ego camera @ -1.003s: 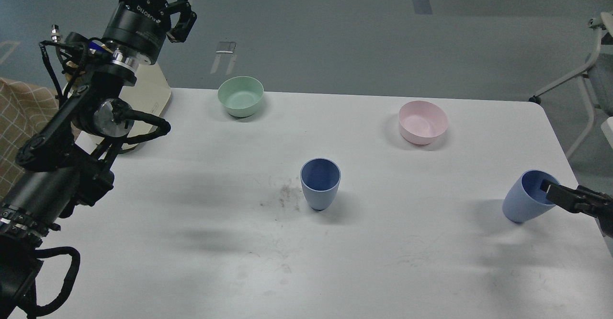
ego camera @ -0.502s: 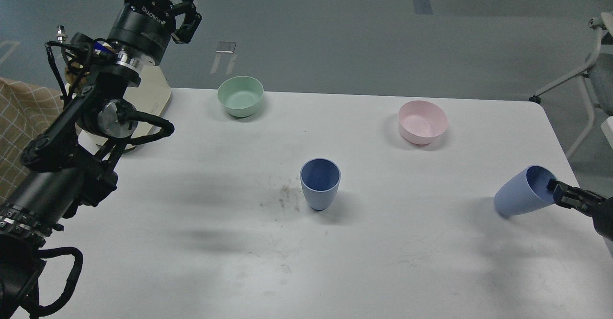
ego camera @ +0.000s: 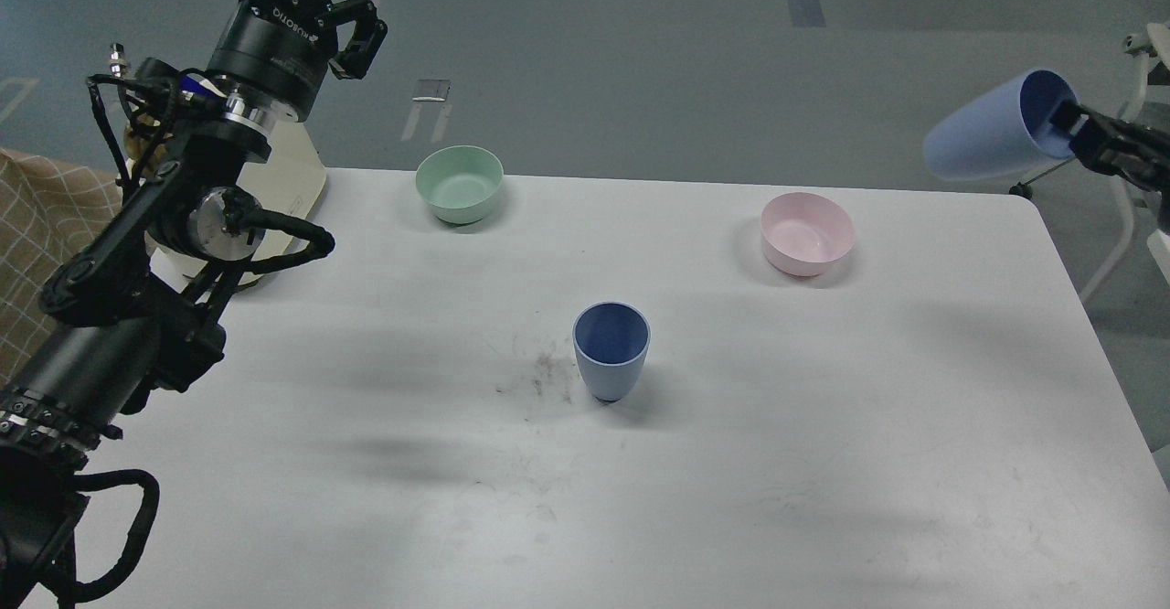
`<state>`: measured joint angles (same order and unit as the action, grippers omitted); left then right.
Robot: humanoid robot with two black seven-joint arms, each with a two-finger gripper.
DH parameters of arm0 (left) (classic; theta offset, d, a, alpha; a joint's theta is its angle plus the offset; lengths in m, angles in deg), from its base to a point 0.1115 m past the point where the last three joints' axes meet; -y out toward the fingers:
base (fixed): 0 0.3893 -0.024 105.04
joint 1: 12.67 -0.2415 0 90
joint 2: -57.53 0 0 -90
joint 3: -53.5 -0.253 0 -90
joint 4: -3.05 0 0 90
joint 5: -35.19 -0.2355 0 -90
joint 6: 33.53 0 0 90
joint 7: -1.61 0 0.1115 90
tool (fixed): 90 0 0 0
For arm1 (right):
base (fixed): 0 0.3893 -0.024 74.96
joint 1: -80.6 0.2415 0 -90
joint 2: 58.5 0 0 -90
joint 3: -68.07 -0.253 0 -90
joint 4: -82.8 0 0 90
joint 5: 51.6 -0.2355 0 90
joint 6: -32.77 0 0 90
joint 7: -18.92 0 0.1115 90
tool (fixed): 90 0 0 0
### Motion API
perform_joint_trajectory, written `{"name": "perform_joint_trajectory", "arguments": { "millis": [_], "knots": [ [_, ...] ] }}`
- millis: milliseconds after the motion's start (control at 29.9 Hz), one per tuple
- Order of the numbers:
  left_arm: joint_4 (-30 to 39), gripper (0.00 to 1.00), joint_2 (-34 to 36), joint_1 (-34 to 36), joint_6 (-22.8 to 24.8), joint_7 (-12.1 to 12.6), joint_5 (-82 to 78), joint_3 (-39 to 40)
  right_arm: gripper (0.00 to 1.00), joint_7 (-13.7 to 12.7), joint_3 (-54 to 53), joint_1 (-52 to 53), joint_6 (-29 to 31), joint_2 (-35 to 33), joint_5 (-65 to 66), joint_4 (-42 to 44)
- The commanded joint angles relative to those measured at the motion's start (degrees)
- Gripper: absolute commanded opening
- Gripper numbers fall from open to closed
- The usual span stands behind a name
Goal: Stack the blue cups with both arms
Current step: 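Carry the cup over the centered cup and lower it inside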
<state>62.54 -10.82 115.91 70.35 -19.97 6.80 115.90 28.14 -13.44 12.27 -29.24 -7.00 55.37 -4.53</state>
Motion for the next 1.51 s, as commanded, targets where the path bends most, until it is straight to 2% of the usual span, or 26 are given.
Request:
{"name": "perform_joint_trajectory", "arguments": {
  "millis": [0,33,67,134,201,368,569,1137,1204,1271,1472],
  "knots": [
    [0.0,0.98,0.5,0.1,0.5,1.5,0.1,0.0,0.0,-1.0,11.2,8.1,0.0,2.4,0.1,-4.9],
    [0.0,0.98,0.7,0.2,0.7,2.3,0.1,0.0,0.0,-2.1,15.5,11.0,0.0,3.8,0.2,-5.6],
    [0.0,0.98,0.7,0.2,0.7,2.3,0.1,0.0,0.0,-2.1,15.5,11.0,0.0,3.8,0.2,-5.6],
    [-0.2,0.98,0.9,0.4,0.7,4.3,0.0,0.0,0.0,-3.8,23.6,16.4,0.0,6.8,0.4,-5.2],
    [-0.2,0.98,0.9,0.3,0.8,5.6,-0.2,0.0,0.0,-4.3,29.4,19.4,0.0,8.7,0.8,-4.4],
    [-0.1,0.98,1.0,0.1,0.8,5.8,-0.3,0.0,0.0,-4.7,36.4,21.9,0.0,12.4,4.2,-2.5],
    [-0.1,0.98,0.8,0.3,0.7,5.9,-0.3,0.0,0.0,-4.7,41.4,21.5,0.0,15.0,10.3,-1.3],
    [-0.1,0.98,0.6,0.3,0.7,5.9,-0.3,0.0,0.0,-4.7,43.4,20.1,0.0,16.7,10.7,0.3],
    [-0.1,0.98,0.8,0.3,0.7,5.9,-0.3,0.1,0.05,-4.6,43.4,19.7,0.0,16.7,10.6,0.4],
    [-0.1,0.98,0.9,0.3,0.7,5.9,-0.3,0.1,0.17,-4.6,43.4,19.5,0.0,16.7,10.6,0.4],
    [0.0,0.98,1.0,0.3,0.7,5.9,-0.3,0.0,0.28,-4.6,43.4,18.6,0.0,16.7,10.5,0.1]
  ]
}}
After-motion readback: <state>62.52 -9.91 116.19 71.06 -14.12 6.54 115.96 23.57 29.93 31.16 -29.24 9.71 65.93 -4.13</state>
